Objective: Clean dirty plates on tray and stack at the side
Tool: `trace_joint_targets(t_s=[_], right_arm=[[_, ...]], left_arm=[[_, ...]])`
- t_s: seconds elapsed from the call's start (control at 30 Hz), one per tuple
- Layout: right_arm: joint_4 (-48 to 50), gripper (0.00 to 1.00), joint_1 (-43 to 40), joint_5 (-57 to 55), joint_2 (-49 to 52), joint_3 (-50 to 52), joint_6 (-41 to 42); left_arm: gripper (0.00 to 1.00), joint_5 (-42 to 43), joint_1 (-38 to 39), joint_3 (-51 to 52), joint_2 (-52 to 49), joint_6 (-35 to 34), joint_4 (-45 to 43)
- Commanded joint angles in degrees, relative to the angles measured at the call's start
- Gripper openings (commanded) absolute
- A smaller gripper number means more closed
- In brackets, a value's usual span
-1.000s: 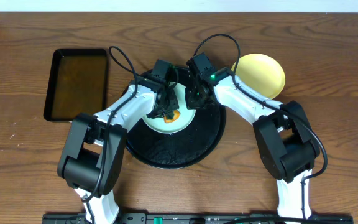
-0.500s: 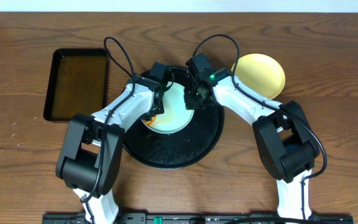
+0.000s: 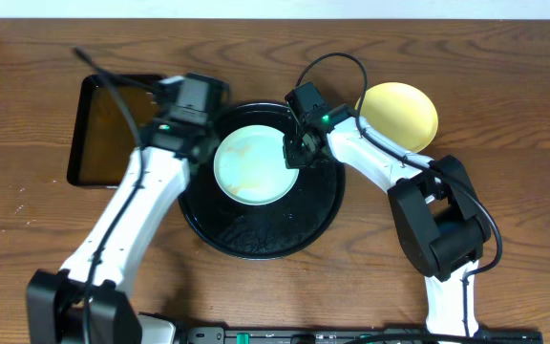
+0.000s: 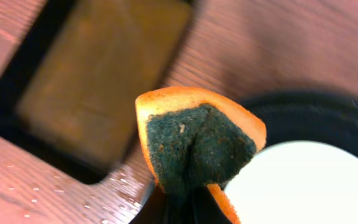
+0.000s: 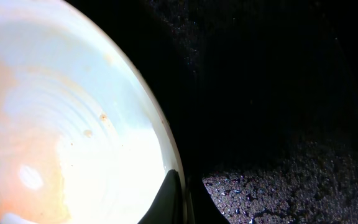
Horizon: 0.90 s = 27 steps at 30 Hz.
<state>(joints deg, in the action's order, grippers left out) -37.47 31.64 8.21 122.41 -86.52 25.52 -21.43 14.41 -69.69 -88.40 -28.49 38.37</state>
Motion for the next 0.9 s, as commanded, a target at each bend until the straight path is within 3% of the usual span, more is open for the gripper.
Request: trace_joint_targets(t_s=[0.0, 0.33, 0.57, 0.87], right_arm=[[-1.57, 0.01, -0.5, -3.65, -0.15, -0.63, -0.57], [-6.82, 0.01, 0.31, -9.73, -7.96, -4.92, -8.61], [-8.41, 0.01, 4.31, -25.07, -13.64, -5.66, -16.87], [-6.8, 0.01, 12.37, -50.93, -14.84, -5.66, -24.55]], left_arm=[[0.07, 0.02, -5.09, -0.28, 0.42, 0.2, 0.37], [0.07, 9.38, -21.31, 1.99, -0.9, 0.42, 2.36], [0.08, 13.51, -28.04, 1.99, -2.05, 0.46, 2.8], [0.08, 13.53, -29.57, 1.99, -2.97, 0.44, 2.78]])
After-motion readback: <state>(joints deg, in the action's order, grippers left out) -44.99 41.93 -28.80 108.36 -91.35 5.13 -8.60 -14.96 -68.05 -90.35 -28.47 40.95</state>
